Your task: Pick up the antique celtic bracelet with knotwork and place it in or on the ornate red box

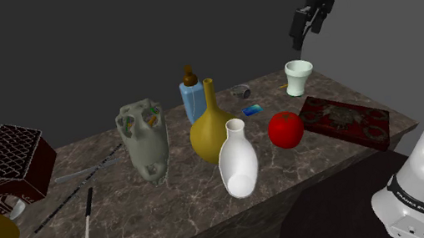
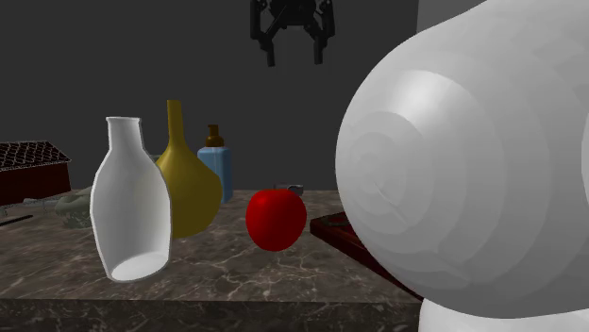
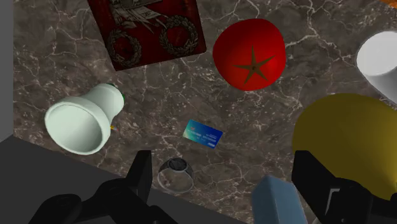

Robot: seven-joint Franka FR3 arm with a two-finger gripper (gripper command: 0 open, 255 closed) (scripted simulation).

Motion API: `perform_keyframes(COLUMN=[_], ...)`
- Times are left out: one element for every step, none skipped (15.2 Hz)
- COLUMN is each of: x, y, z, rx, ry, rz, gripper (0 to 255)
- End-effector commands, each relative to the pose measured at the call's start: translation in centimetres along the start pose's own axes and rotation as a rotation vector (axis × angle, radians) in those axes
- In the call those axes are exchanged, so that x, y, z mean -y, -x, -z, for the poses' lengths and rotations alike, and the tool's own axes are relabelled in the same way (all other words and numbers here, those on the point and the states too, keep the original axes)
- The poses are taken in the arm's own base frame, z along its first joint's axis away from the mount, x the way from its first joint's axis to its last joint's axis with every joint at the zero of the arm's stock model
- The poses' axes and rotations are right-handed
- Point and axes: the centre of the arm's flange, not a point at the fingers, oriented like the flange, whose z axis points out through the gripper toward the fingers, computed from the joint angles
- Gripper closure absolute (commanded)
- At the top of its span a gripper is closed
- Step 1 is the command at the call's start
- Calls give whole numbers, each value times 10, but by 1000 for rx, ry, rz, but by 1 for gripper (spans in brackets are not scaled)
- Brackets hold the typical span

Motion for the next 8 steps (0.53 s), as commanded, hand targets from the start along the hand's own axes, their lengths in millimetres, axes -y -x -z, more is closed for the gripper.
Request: perform_keyframes(x=[0,-4,-8,-11,-15,-19,-23,-26], y=[0,-9,-18,-26,-35,-44,-53,-61], z=[0,-10,-20,-29,-39,-49,-59,-69], rx=[0,4,8,12,16,20,24,28], ry=[0,-3,-7,-10,-14,-17,-20,-24], rz=[0,-2,-4,-5,-7,-9,-11,-12], gripper=[0,0,0,0,0,0,0,0])
